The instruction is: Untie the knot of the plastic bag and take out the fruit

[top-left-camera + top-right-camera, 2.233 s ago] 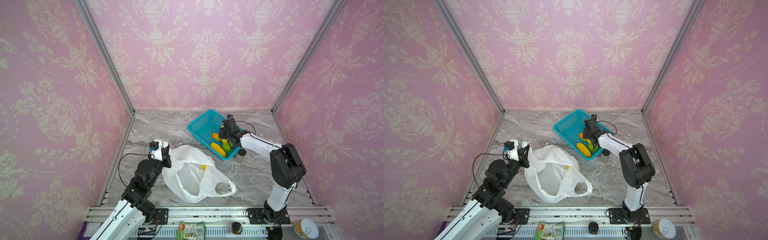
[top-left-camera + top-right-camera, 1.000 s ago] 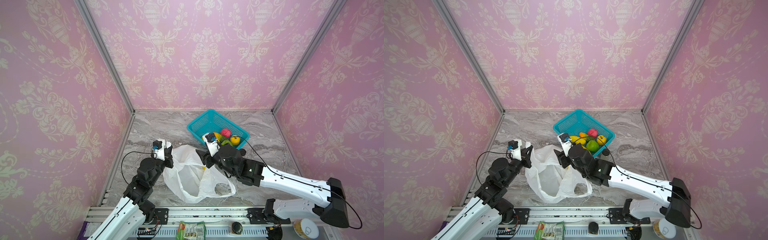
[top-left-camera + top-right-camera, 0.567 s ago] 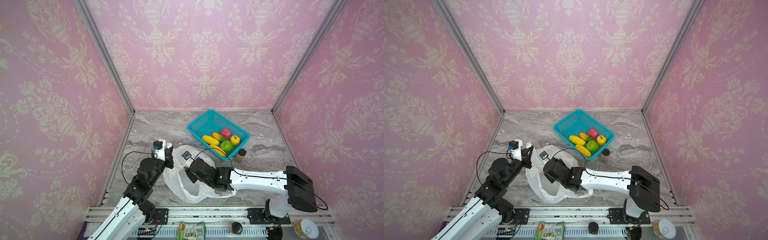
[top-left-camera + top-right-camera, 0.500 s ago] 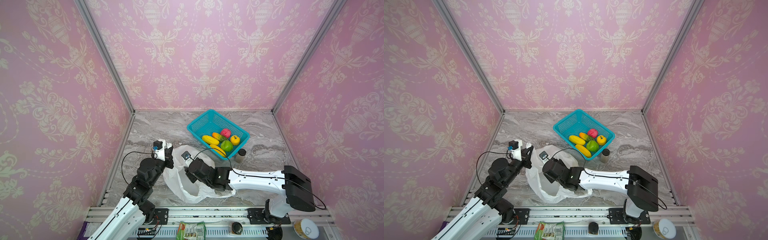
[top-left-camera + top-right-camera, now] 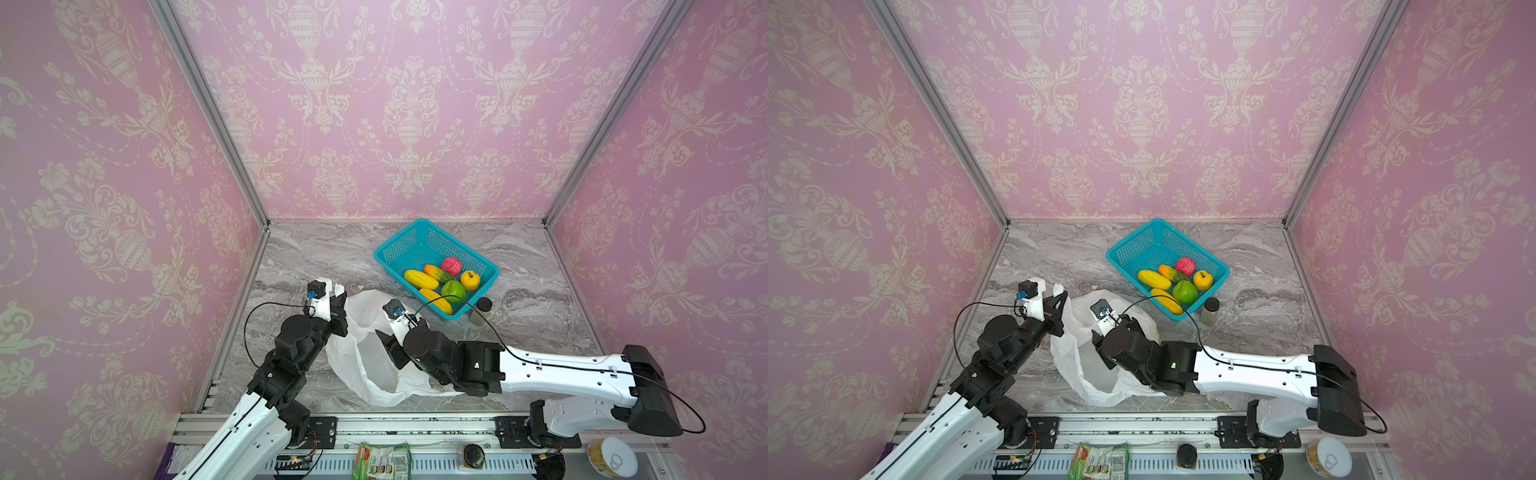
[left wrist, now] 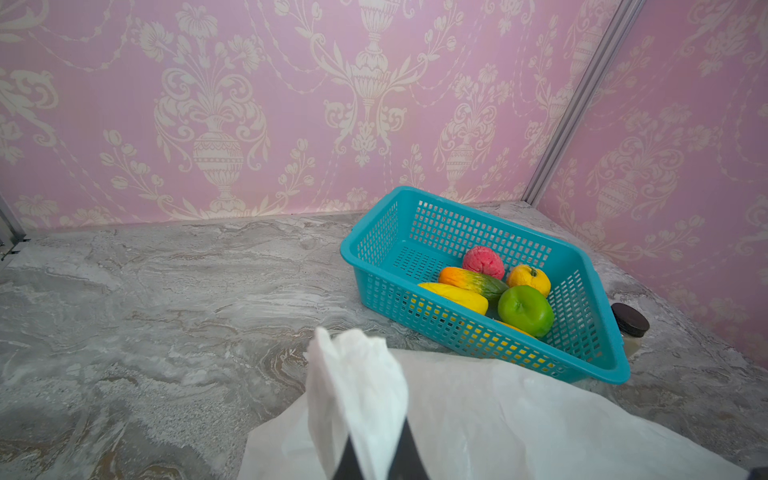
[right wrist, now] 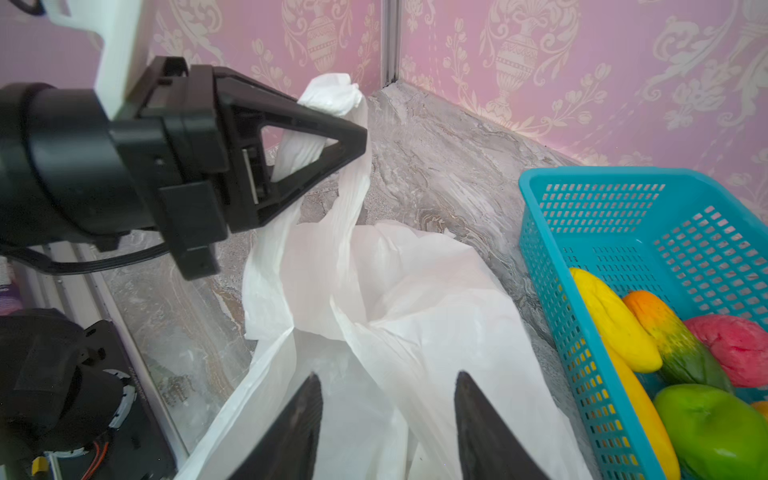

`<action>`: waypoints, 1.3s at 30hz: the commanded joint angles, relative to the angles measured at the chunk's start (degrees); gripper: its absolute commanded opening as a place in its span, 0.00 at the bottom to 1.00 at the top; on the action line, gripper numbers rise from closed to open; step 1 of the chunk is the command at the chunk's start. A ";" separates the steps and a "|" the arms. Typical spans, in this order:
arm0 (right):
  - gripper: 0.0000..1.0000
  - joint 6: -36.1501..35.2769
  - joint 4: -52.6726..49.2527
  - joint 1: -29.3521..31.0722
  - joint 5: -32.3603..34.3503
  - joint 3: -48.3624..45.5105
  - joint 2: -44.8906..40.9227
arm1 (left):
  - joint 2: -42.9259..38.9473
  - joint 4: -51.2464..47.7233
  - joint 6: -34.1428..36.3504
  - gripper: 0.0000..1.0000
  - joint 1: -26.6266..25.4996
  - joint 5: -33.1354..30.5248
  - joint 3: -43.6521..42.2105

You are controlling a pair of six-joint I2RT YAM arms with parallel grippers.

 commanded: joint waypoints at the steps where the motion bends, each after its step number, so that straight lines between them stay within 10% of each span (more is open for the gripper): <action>1: 0.44 1.62 -5.07 1.66 -0.19 3.39 2.51 | 0.00 0.55 1.87 0.00 -0.20 1.24 1.64; 15: 0.34 14.86 -15.80 1.13 -0.15 2.21 17.15 | -2.06 0.30 2.55 0.00 -0.21 -0.09 1.33; 21: 0.47 18.92 -18.67 -2.14 2.82 8.71 27.01 | -3.59 0.29 2.24 0.00 -0.14 -1.50 1.48; 39: 0.72 -0.66 -20.20 -7.78 12.81 37.50 39.73 | -30.00 -14.54 5.57 0.00 -0.22 -19.61 4.29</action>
